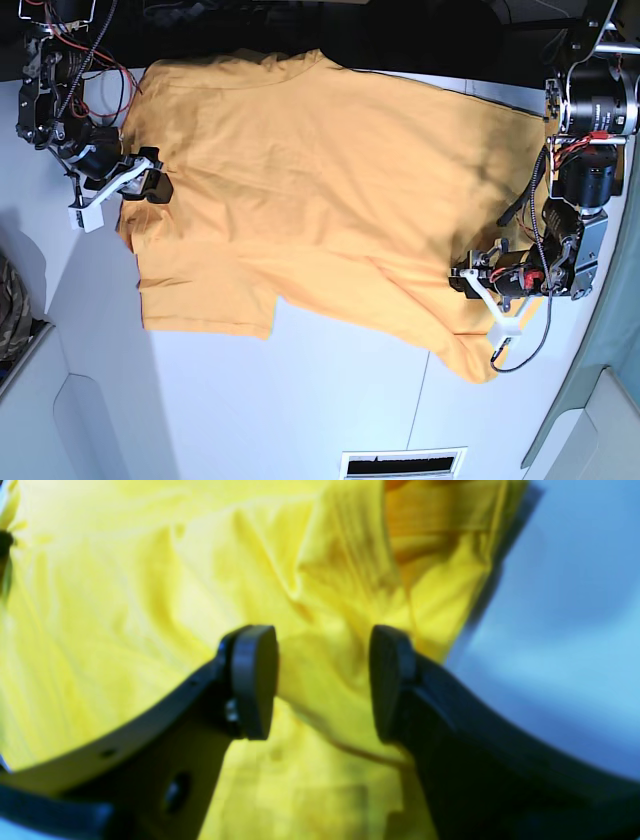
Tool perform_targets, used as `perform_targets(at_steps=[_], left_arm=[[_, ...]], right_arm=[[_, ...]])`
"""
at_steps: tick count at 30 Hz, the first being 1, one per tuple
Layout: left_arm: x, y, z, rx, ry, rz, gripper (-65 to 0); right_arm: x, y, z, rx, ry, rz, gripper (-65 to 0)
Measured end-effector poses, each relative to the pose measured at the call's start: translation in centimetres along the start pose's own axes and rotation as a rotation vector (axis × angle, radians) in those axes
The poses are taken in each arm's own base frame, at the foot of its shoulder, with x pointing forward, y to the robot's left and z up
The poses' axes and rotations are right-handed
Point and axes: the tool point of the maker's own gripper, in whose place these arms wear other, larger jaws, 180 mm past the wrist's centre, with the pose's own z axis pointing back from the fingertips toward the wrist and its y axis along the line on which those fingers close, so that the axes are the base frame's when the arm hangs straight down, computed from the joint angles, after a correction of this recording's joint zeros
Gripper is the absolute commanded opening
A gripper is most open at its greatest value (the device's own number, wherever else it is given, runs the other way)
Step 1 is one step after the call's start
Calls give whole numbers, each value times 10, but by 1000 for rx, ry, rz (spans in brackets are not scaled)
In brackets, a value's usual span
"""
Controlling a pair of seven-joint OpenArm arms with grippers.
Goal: Layout the t-shirt on the table in an organized manner, then fold the t-shirt properly
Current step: 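Pull the shirt edges with both grippers to smooth the body flat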
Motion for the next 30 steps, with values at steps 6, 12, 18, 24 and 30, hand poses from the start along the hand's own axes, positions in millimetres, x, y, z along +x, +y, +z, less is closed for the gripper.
perform_targets(at_steps=[6,12,18,24,30], left_arm=[[32,-49,19,-252,-70,-55,-441],[37,-84,35,-417,-80,-27,-442],[-6,-126,33,-564,-11,9,-441],[-81,-158,14,-613,111,58,-442],[-107,-158,2,-559,101,51,-441]], right_arm=[[61,-27,24,-69,-175,-47,-351],[95,-59,33,-171,-238,-62,-350],[105,-69,-12,-141,-217,-200,-350],[100,-51,-55,-70,-121,-268,-350],[89,-2,-84,16,-60,-184,-354]])
